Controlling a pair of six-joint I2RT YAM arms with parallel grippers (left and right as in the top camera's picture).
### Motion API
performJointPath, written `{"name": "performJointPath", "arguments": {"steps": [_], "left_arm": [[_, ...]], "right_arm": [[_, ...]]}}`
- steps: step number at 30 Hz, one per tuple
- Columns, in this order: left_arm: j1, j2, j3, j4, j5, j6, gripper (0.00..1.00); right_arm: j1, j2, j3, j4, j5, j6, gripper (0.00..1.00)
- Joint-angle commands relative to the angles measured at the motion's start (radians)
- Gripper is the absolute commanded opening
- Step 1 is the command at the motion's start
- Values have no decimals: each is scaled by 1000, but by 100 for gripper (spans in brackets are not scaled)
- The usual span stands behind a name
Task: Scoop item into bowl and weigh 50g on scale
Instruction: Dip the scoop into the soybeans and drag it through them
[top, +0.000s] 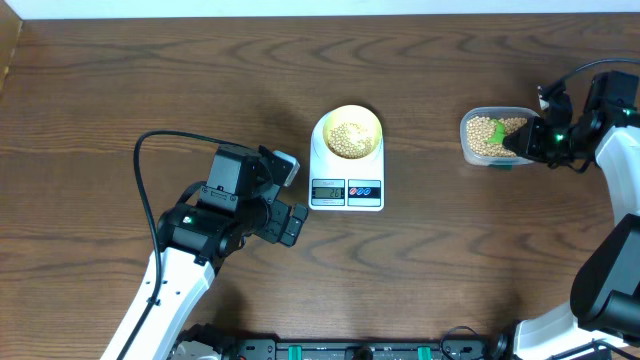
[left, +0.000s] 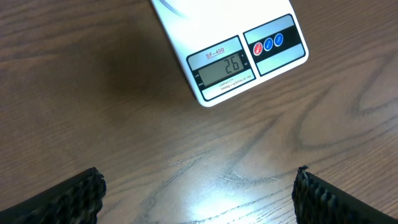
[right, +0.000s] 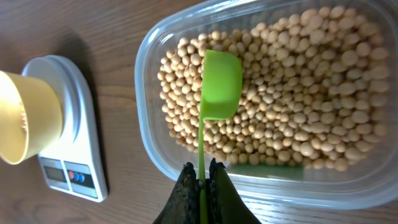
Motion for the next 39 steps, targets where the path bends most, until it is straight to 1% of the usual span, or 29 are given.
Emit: {"name": "performJointPath", "arguments": {"steps": [1,6,18,24,27,39], "left_arm": [[4,2,-1,1,-6,-4,98],[4,2,-1,1,-6,-4,98],[4,2,-1,1,-6,-5,98],[4,2,-1,1,-6,-5,98],[4,2,-1,1,-6,-4,98],[4,2,-1,1,-6,-5,98]], "right_arm": [[-26,9,-42,16,-98,8,1],[-56,9,-79,27,-145,14,1],[-142,9,-82,26,-274,14,1],[-173,9,-95,26,-294,14,1],[-192,9,-98,31,-344,14,1],[-306,9,-126,34,-437,13,1]]}}
